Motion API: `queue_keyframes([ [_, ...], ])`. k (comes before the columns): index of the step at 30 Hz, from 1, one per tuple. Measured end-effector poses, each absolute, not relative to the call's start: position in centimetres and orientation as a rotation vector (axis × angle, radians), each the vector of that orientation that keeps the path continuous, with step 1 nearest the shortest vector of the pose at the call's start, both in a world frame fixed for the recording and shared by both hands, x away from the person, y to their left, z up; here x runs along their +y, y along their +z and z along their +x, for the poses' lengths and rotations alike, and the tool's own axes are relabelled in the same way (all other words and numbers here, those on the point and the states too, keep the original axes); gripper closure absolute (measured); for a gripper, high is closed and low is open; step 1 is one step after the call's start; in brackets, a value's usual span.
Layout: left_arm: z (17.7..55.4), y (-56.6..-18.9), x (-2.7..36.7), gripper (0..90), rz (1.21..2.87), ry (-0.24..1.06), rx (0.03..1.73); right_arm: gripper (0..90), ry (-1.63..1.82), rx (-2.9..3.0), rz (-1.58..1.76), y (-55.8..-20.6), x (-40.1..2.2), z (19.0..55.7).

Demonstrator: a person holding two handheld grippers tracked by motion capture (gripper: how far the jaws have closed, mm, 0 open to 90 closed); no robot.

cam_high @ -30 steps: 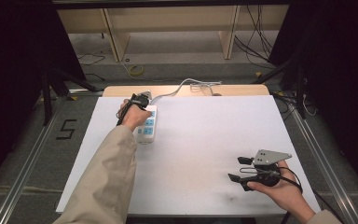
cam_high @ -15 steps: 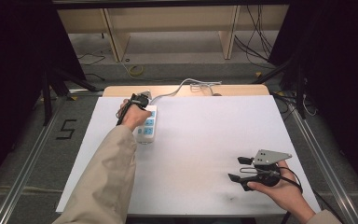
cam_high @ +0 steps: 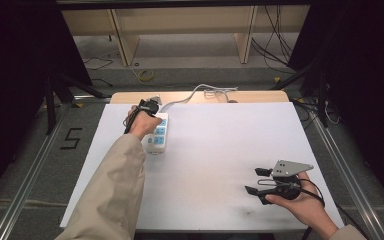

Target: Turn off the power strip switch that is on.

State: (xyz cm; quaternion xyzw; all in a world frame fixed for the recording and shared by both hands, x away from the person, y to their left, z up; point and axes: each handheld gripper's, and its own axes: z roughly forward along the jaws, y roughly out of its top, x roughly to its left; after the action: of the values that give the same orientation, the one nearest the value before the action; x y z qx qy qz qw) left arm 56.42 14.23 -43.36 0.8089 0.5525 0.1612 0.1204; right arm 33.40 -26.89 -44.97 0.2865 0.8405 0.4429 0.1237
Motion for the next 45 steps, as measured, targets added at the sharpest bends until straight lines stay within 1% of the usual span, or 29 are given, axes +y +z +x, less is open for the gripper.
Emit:
queue_keyframes([
  [11,56.3,-43.1,14.2,90.0,2.355,0.474,1.596,27.7,1.291,2.45,0.835,-45.0,-26.9,33.4],
  [23,55.7,-41.8,15.1,89.5,2.276,0.503,1.57,27.7,1.289,2.452,0.836,-45.0,-26.8,33.4],
  [24,55.7,-41.8,15.2,86.2,2.273,0.5,1.566,27.7,1.289,2.452,0.836,-45.0,-26.8,33.4],
  [29,55.3,-41.6,15.4,84.1,2.256,0.499,1.548,27.7,1.29,2.451,0.841,-45.0,-26.8,33.4],
  [34,54.9,-41.3,15.6,75.0,2.214,0.491,1.519,27.7,1.29,2.45,0.84,-45.0,-26.8,33.4],
  [39,54.5,-41.0,16.1,60.6,2.162,0.486,1.494,27.7,1.29,2.451,0.838,-45.0,-26.8,33.4],
  [42,54.3,-40.9,16.6,51.7,2.13,0.466,1.515,27.7,1.29,2.451,0.839,-45.0,-26.8,33.4],
  [45,54.2,-41.1,17.1,45.3,2.126,0.484,1.53,27.7,1.288,2.452,0.839,-45.0,-26.8,33.4],
])
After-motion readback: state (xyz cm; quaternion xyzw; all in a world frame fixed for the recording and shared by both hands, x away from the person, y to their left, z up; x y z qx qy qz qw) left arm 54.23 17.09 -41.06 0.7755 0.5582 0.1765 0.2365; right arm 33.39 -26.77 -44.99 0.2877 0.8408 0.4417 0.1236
